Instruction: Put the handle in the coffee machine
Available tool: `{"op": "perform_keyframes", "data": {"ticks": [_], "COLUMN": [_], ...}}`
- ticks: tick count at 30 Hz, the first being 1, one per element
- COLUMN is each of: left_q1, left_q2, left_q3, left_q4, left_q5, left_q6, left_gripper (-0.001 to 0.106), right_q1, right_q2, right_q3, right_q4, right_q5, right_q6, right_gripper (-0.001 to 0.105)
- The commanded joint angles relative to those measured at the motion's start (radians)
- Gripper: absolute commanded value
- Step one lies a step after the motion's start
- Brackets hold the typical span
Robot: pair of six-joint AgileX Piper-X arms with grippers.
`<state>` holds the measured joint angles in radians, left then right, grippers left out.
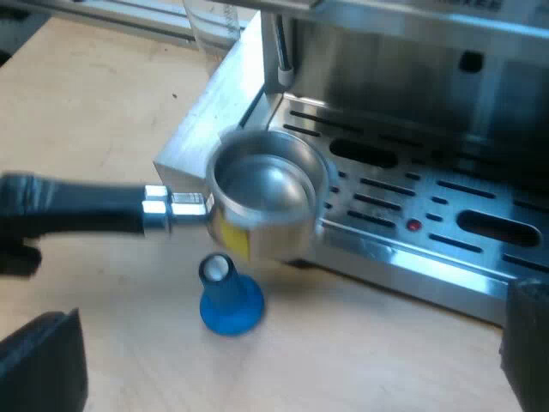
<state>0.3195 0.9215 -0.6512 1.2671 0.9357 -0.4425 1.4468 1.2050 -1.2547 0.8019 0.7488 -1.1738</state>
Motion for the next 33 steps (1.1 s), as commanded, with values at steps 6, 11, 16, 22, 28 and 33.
{"op": "perform_keyframes", "data": {"ticks": [6, 11, 16, 22, 28, 33], "left_q1": [0.001, 0.001, 0.001, 0.001, 0.001, 0.001], "left_q2": [0.124, 0.178, 0.262, 0.291, 0.323, 0.355], "left_q3": [-0.075, -0.099, -0.104, -0.104, -0.104, -0.111], "left_q4": [0.025, 0.025, -0.02, -0.07, -0.151, -0.175], "left_q5": [0.035, 0.035, 0.037, 0.063, 0.119, 0.124], "left_q6": [0.107, 0.132, 0.187, 0.184, 0.103, 0.102], "left_gripper": [0.0, 0.0, 0.0, 0.0, 0.0, 0.0], "right_q1": [0.002, 0.012, 0.035, 0.035, 0.035, 0.034], "right_q2": [0.098, 0.138, 0.221, 0.281, 0.329, 0.353], "right_q3": [0.037, 0.037, 0.039, 0.039, 0.039, 0.039], "right_q4": [-0.152, -0.207, -0.283, -0.349, -0.407, -0.443], "right_q5": [0.064, 0.142, 0.367, 0.448, 0.52, 0.528], "right_q6": [-0.003, -0.003, -0.003, -0.003, -0.003, -0.003], "right_gripper": [0.102, 0.102, 0.102, 0.102, 0.102, 0.102]}}
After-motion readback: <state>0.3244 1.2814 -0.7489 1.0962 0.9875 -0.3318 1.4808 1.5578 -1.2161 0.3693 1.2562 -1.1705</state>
